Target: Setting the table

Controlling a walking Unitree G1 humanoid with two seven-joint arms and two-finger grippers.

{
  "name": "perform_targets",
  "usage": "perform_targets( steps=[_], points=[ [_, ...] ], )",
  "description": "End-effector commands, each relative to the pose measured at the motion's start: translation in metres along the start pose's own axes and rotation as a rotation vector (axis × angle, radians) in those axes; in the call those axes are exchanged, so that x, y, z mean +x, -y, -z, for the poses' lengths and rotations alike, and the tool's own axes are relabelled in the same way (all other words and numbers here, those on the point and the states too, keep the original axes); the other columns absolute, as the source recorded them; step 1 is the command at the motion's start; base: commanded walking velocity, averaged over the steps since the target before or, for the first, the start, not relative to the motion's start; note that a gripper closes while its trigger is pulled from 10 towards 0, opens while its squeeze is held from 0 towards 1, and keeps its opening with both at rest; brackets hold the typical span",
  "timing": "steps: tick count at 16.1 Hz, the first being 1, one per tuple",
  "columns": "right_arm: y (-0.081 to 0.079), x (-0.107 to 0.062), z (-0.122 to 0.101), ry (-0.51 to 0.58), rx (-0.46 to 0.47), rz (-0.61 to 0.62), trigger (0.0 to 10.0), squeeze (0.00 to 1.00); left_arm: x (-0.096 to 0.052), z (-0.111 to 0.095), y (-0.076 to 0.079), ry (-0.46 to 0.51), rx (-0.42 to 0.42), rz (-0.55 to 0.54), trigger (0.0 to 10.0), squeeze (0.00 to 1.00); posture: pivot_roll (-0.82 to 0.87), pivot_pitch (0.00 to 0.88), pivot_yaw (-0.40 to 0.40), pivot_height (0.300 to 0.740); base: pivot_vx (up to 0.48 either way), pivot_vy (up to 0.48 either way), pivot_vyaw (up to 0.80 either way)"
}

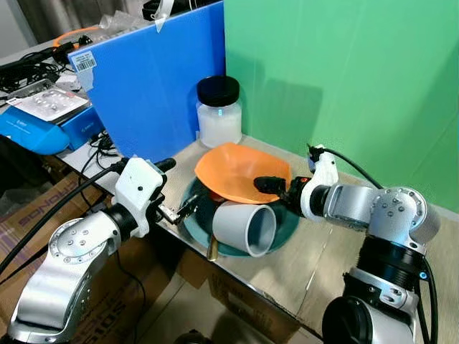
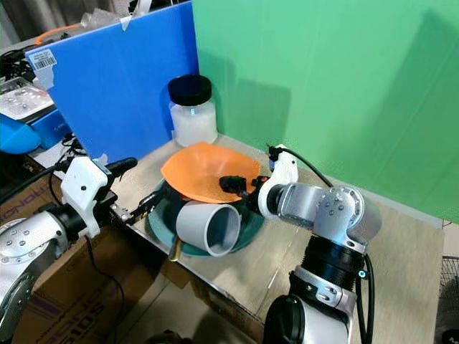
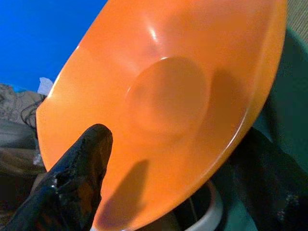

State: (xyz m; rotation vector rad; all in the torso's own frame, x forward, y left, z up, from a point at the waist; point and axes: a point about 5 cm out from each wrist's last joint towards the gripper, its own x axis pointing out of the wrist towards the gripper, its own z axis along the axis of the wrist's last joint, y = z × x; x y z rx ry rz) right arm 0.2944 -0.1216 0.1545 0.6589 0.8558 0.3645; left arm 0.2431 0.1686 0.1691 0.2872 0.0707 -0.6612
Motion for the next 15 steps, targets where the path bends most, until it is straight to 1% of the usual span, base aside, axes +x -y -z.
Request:
perform_targets(
  steps=[1,4,7,11,15],
  points=[
    [-0.005,0.003,0.001,-0.01,0.022,-0.023,0.0,0.0,-0.002,-0.002,0.002,0.003,0.015,0.018,10.0,0.0,0.13,0.0,0.045,0.74,0.0,0.0,0.0],
    [-0.009,0.008,0.005,-0.001,0.129,-0.055,0.0,0.0,-0.004,-0.002,0.008,0.001,0.002,0.061,10.0,0.0,0.14,0.0,0.043,0.74,0.0,0.0,0.0],
    [-0.011,0.01,0.008,-0.002,0.172,-0.075,0.0,0.0,-0.005,0.0,0.013,-0.008,-0.01,0.101,10.0,0.0,0.13,0.0,0.046,0.74,0.0,0.0,0.0],
    [-0.013,0.013,0.01,-0.007,0.225,-0.078,0.0,0.0,-0.004,-0.001,0.015,-0.006,-0.012,0.108,10.0,0.0,0.13,0.0,0.046,0.74,0.0,0.0,0.0],
    [-0.016,0.014,0.013,-0.008,0.245,-0.089,0.0,0.0,-0.004,-0.001,0.015,-0.007,-0.012,0.105,10.0,0.0,0.13,0.0,0.044,0.74,0.0,0.0,0.0]
  ],
)
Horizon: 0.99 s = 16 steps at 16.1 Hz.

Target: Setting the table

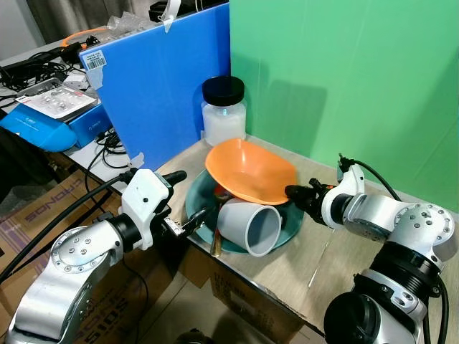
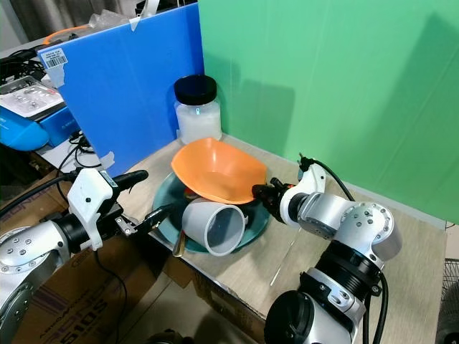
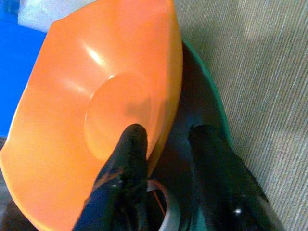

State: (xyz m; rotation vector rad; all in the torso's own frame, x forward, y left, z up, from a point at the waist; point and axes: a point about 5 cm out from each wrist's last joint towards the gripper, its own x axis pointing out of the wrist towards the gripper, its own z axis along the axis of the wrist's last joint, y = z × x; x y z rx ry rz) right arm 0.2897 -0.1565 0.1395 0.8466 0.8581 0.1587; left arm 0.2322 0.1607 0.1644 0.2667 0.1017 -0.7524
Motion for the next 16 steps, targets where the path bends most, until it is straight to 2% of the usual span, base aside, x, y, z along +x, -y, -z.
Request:
perform_targets(
  steps=[1,6,7,8,9,10,11,12,15,16],
  points=[
    [-0.048,0.022,0.029,-0.105,0.014,-0.164,0.0,0.0,-0.001,-0.003,0.001,0.002,0.011,0.01,10.0,0.0,0.13,0.0,0.044,0.74,0.0,0.0,0.0],
    [-0.053,0.021,0.029,-0.1,0.065,-0.206,0.0,0.0,-0.002,-0.002,0.002,-0.003,0.014,0.011,10.0,0.0,0.13,0.0,0.046,0.74,0.0,0.0,0.0],
    [-0.055,0.021,0.029,-0.099,0.07,-0.219,1.4,0.0,-0.002,-0.002,0.002,-0.004,0.015,0.01,10.0,0.0,0.13,0.0,0.046,0.74,0.0,0.0,0.0],
    [-0.056,0.021,0.029,-0.102,0.07,-0.226,10.0,0.0,-0.002,-0.002,0.002,-0.005,0.016,0.01,10.0,0.0,0.13,0.0,0.045,0.74,0.0,0.0,0.0],
    [-0.057,0.022,0.029,-0.106,0.072,-0.229,10.0,0.0,-0.002,-0.002,0.002,-0.005,0.017,0.01,10.0,0.0,0.13,0.0,0.045,0.74,0.0,0.0,0.0],
    [-0.059,0.022,0.03,-0.113,0.076,-0.232,10.0,0.3,-0.002,-0.002,0.002,-0.005,0.017,0.01,10.0,0.0,0.13,0.0,0.043,0.74,0.0,0.0,0.0],
    [-0.06,0.023,0.031,-0.12,0.077,-0.231,10.0,0.78,-0.002,-0.002,0.002,-0.006,0.018,0.01,10.0,0.0,0.14,0.0,0.041,0.74,0.0,0.0,0.0],
    [-0.062,0.025,0.033,-0.133,0.081,-0.235,10.0,1.0,-0.003,-0.002,0.002,-0.006,0.018,0.011,10.0,0.0,0.14,0.0,0.039,0.74,0.0,0.0,0.0],
    [-0.07,0.028,0.037,-0.161,0.096,-0.262,10.0,1.0,-0.005,-0.001,0.003,-0.01,0.018,0.011,10.0,0.0,0.14,0.0,0.031,0.74,0.0,0.0,0.0],
    [-0.072,0.03,0.038,-0.175,0.113,-0.269,10.0,0.96,-0.006,-0.001,0.004,-0.012,0.018,0.01,10.0,0.0,0.15,0.0,0.027,0.74,0.0,0.0,0.0]
  ],
)
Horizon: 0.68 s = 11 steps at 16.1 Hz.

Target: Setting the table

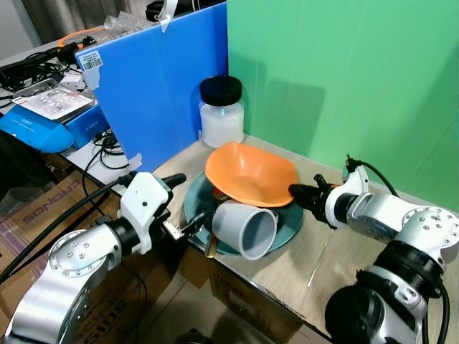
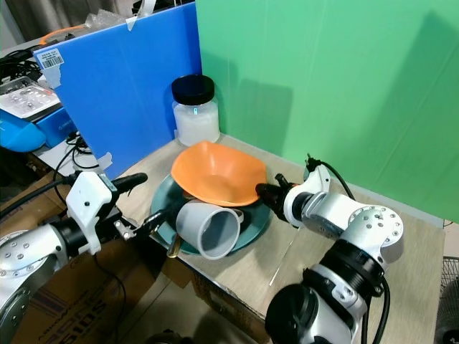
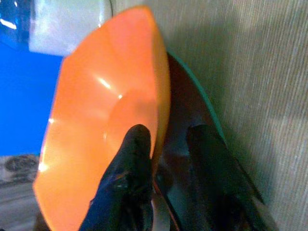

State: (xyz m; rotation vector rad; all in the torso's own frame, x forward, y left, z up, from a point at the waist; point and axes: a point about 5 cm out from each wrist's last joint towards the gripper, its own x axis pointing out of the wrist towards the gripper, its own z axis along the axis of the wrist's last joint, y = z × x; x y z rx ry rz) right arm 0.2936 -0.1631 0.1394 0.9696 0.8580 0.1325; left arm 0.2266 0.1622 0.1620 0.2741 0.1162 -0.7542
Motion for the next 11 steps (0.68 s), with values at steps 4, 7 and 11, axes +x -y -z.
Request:
perform_targets(
  steps=[4,7,11],
  points=[
    [-0.077,0.038,0.057,-0.238,0.034,-0.262,10.0,0.0,-0.004,-0.003,0.001,-0.002,0.018,0.004,10.0,0.0,0.15,0.0,0.023,0.74,0.0,0.0,0.0],
    [-0.089,0.04,0.058,-0.24,0.054,-0.323,10.0,0.0,-0.006,-0.003,0.0,-0.004,0.023,-0.001,10.0,0.0,0.16,0.0,0.023,0.74,0.0,0.0,0.0],
    [-0.098,0.048,0.07,-0.287,0.048,-0.325,10.0,0.0,-0.007,-0.002,0.0,-0.006,0.025,-0.002,10.0,0.0,0.16,0.0,0.025,0.74,0.0,0.0,0.0]
  ],
)
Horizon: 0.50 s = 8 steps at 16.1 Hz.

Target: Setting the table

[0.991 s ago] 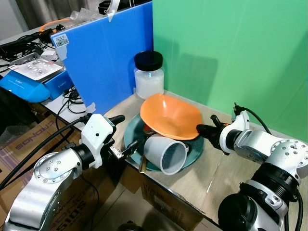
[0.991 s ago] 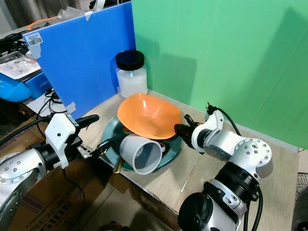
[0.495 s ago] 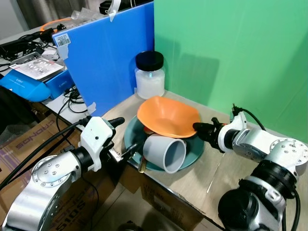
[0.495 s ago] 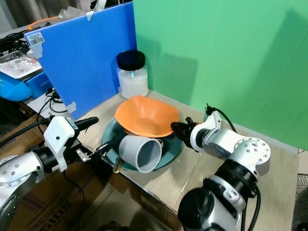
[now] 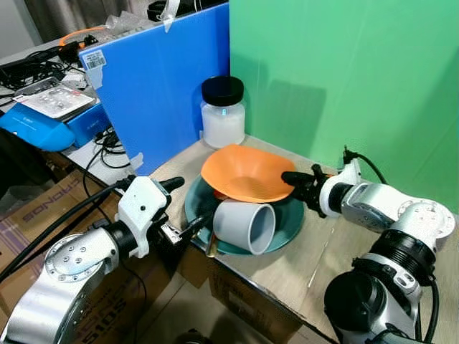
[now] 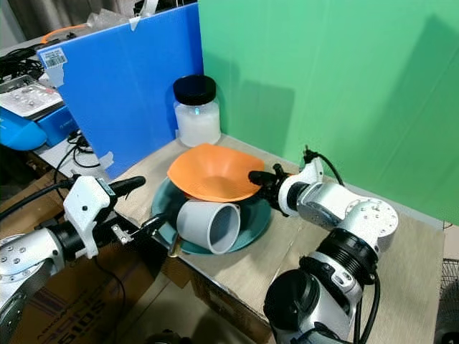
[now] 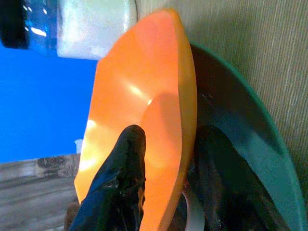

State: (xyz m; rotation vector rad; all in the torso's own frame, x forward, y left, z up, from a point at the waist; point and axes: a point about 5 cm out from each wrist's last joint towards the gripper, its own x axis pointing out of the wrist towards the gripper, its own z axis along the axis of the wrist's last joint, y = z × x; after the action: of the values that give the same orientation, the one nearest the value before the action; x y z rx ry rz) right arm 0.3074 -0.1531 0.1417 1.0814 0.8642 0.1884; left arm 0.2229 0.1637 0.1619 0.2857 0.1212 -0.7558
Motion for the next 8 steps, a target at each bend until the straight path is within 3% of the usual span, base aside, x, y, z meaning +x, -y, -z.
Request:
perform_targets(
  steps=[1,2,3,4,5,8],
  points=[
    [-0.077,0.046,0.0804,-0.268,-0.03,-0.227,10.0,0.0,-0.0032,-0.0025,-0.0019,0.002,0.016,-0.004,10.0,0.0,0.16,0.0,0.025,0.74,0.0,0.0,0.0],
    [-0.0763,0.0476,0.0828,-0.278,-0.035,-0.218,10.0,0.0,-0.003,-0.0025,-0.0021,0.002,0.017,-0.004,10.0,0.0,0.16,0.0,0.025,0.74,0.0,0.0,0.0],
    [-0.0759,0.0489,0.0843,-0.284,-0.037,-0.213,7.6,0.0,-0.0027,-0.0024,-0.0025,0.001,0.017,-0.005,10.0,0.0,0.17,0.0,0.026,0.74,0.0,0.0,0.0],
    [-0.0763,0.05,0.0854,-0.287,-0.03,-0.216,2.3,0.0,-0.0027,-0.0023,-0.0031,0.001,0.018,-0.008,10.0,0.0,0.17,0.0,0.026,0.74,0.0,0.0,0.0],
    [-0.0767,0.0502,0.085,-0.286,-0.027,-0.22,0.0,0.0,-0.0025,-0.0023,-0.0035,0.001,0.018,-0.009,10.0,0.0,0.16,0.0,0.027,0.74,0.0,0.0,0.0],
    [-0.0764,0.0493,0.0845,-0.286,-0.038,-0.224,0.0,0.0,-0.0006,-0.002,-0.0038,0.002,0.018,-0.009,10.0,0.0,0.16,0.0,0.028,0.74,0.0,0.0,0.0]
  ],
)
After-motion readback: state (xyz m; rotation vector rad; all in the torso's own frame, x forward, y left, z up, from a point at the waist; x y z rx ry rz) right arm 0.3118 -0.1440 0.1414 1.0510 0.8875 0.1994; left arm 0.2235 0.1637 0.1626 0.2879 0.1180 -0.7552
